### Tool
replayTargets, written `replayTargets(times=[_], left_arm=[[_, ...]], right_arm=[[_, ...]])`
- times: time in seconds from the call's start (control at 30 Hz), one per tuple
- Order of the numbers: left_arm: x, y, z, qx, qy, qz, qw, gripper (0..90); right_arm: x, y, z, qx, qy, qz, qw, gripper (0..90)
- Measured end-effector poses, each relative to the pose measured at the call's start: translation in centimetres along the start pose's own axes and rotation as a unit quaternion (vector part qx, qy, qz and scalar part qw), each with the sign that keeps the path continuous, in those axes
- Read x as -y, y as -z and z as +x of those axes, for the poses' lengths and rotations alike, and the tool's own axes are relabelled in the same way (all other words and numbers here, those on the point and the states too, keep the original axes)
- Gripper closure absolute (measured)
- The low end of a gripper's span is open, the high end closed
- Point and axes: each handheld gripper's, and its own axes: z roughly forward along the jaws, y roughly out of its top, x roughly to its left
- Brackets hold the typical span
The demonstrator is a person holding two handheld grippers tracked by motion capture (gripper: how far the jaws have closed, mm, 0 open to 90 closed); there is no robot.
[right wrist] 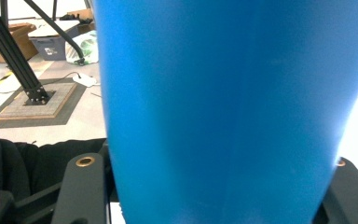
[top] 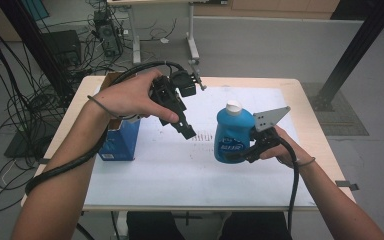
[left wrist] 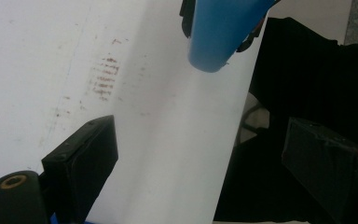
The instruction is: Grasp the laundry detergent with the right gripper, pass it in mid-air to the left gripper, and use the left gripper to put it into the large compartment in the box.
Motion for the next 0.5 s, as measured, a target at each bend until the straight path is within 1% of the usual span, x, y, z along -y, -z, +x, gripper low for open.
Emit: replayTargets(times=[0.17, 0.37, 0.4, 0.47, 0.5], left_arm=[[-0.3, 0.0, -0.2, 0.001, -0.007, 0.005, 1.0000, 10.6], [-1.0, 0.1, -0.5, 0.001, -0.022, 0.014, 0.9997, 10.6], [-1.2, 0.1, -0.7, 0.000, -0.028, 0.016, 0.9995, 10.6], [-1.3, 0.1, -0.8, 0.000, -0.030, 0.017, 0.9994, 10.6], [-1.6, 0.2, -0.9, 0.001, -0.034, 0.014, 0.9993, 10.5]], right_arm=[[-0.3, -0.4, 0.0, -0.005, 0.005, 0.004, 1.0000, 40.2], [-0.6, -0.8, 0.0, -0.010, 0.009, 0.007, 0.9999, 40.3], [-0.7, -0.9, 0.0, -0.011, 0.012, 0.008, 0.9998, 40.2], [-0.8, -1.0, 0.0, -0.012, 0.013, 0.008, 0.9998, 40.2], [-1.0, -1.2, 0.0, -0.014, 0.014, 0.008, 0.9998, 40.2]])
